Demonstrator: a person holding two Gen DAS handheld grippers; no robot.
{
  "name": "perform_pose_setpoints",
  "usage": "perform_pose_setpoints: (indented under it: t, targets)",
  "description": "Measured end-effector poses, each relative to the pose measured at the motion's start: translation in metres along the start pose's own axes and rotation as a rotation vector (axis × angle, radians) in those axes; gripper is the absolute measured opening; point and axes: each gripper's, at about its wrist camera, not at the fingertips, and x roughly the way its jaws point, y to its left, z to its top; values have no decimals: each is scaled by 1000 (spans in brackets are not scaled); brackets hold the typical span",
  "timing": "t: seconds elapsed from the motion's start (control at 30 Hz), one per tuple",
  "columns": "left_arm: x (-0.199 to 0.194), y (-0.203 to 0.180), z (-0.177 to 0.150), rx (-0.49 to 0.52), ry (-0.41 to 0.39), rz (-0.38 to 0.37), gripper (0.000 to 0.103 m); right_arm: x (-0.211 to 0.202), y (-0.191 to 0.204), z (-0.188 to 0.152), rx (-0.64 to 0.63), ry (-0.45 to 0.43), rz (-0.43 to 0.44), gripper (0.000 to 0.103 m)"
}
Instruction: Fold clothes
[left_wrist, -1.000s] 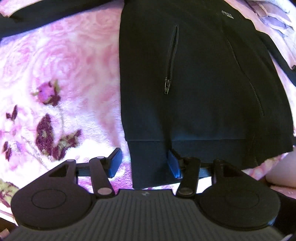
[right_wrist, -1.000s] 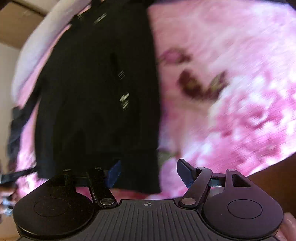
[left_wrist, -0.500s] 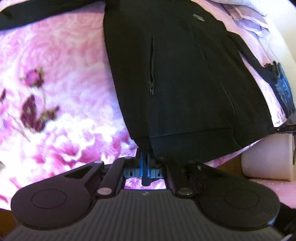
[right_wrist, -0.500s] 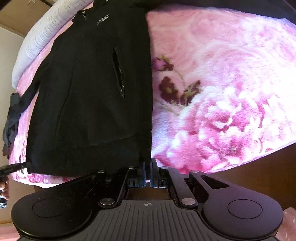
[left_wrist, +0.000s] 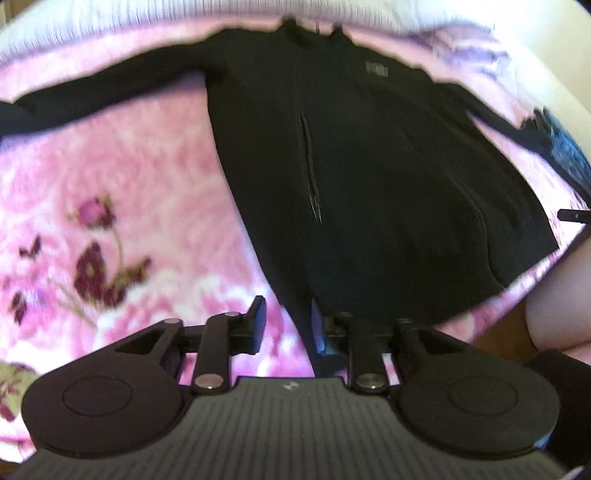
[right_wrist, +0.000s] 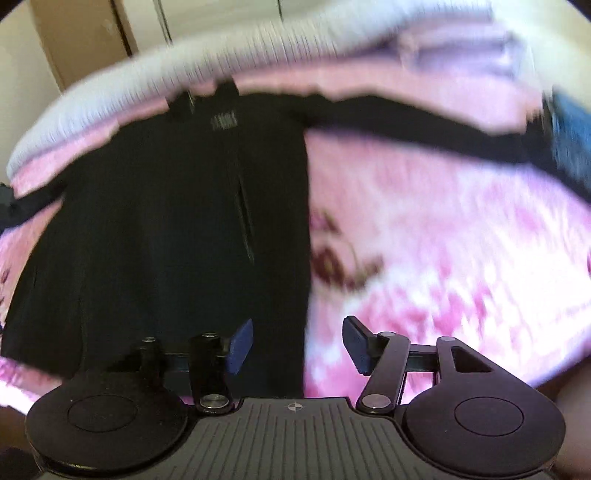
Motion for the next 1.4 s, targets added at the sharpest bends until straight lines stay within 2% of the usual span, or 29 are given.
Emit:
perform_pose_setpoints:
  t: [0.13,0.23,0.43,0.53,0.63,0.73,0.9,0.97,1.03,1.17,1.3,1.4]
  targets:
    - [22,3,-10,9,-101,-1,24,27,20,-1,-41,-167,40,58]
    - [31,1,-19,51,-168,-3,27,47,33,-13,-31,-246,89,58]
    - [23,-9,-36,124,-273,45,31,70,31,-29,-64,-334,113,59]
    - [10,-14,-47,134,-296,93,34,61,34,-32,-42,-326,105,59]
    - [-13,-13,-54,185,-293,169,38,31,40,-40,-11,-322,130,60]
    - [-37,1,-55,268,-320,299,38,3,54,-47,-110,-359,132,65]
    - [-70,24,-49,365,-276,515,40,-15,75,-43,-178,-333,56,69]
    - [-83,22,-50,386,-275,555,46,-19,85,-40,-204,-308,23,70]
    - [-95,16,-54,369,-293,534,53,-23,94,-39,-215,-270,10,73]
    - [-102,-5,-60,254,-338,466,63,-26,104,-40,-172,-217,-1,77]
    - [-100,-32,-67,124,-372,355,67,-34,107,-44,-128,-195,-27,79]
    - [-96,-53,-72,88,-386,286,77,-49,103,-50,-91,-178,-39,81]
